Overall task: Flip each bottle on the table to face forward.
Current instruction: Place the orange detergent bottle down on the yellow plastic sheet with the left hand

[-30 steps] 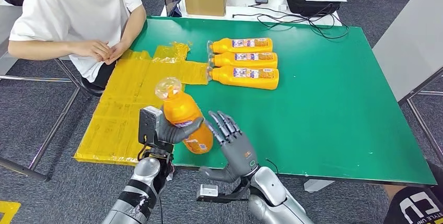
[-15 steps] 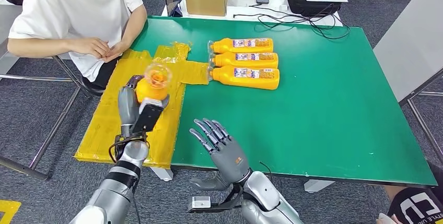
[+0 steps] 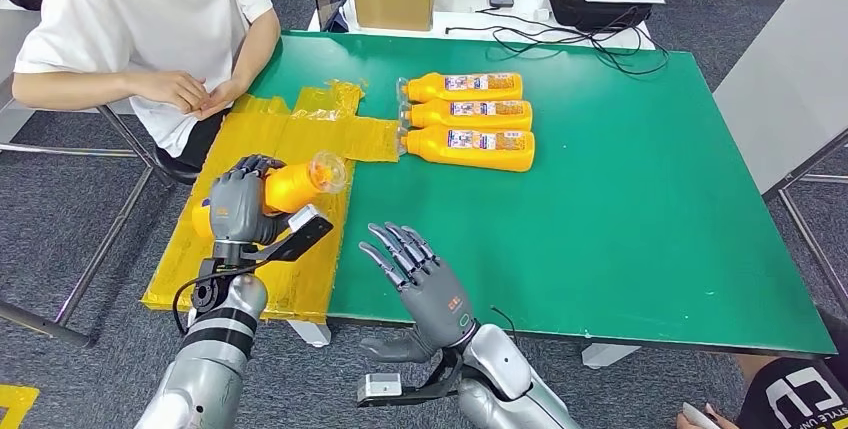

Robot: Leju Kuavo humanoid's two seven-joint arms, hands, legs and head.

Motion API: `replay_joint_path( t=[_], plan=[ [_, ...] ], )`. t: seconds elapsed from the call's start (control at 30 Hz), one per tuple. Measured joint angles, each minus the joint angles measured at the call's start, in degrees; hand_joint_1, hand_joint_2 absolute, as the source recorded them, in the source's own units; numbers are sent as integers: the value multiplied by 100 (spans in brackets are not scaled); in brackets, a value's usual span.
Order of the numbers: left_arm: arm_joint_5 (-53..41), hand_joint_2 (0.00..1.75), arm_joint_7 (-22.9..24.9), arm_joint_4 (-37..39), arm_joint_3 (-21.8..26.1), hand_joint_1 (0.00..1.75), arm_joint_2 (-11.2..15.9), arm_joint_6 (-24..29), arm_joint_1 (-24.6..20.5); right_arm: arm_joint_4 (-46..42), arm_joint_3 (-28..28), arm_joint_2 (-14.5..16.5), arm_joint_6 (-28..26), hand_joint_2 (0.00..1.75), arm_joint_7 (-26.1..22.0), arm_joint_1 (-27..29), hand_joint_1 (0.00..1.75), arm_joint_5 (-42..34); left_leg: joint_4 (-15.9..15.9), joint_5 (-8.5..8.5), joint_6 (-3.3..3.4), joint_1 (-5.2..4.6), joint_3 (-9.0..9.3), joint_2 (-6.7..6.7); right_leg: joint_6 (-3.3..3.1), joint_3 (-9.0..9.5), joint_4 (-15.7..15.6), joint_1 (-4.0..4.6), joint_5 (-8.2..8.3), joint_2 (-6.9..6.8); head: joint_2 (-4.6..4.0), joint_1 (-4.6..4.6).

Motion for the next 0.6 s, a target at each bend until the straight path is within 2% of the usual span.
replay_joint_path(
  t=[0.13,0.27,0.43,0.6],
  plan=[
    [-305,175,183,44,422,175,-90,2,0,8,1,0,2,0,-65,-6,0,-132,0,0,0,1,1,-1,-1,0,0,1,0,-1,0,-1],
    [-589,175,529,146,607,175,-112,2,-4,64,-1,-2,-11,0,-181,-1,0,-295,0,0,-1,2,1,0,-1,-1,1,2,0,0,0,-1],
    [-770,175,1272,766,604,175,-58,16,-79,211,-81,-2,-14,0,-257,48,0,-397,0,0,0,0,1,-5,-1,2,0,-1,-2,-3,0,-1],
    [-982,175,1460,1617,434,175,-6,40,-132,396,-495,45,-16,0,-506,214,0,-68,-2,-7,-1,-4,14,-4,0,15,-2,-5,-3,-2,0,-1]
  ],
)
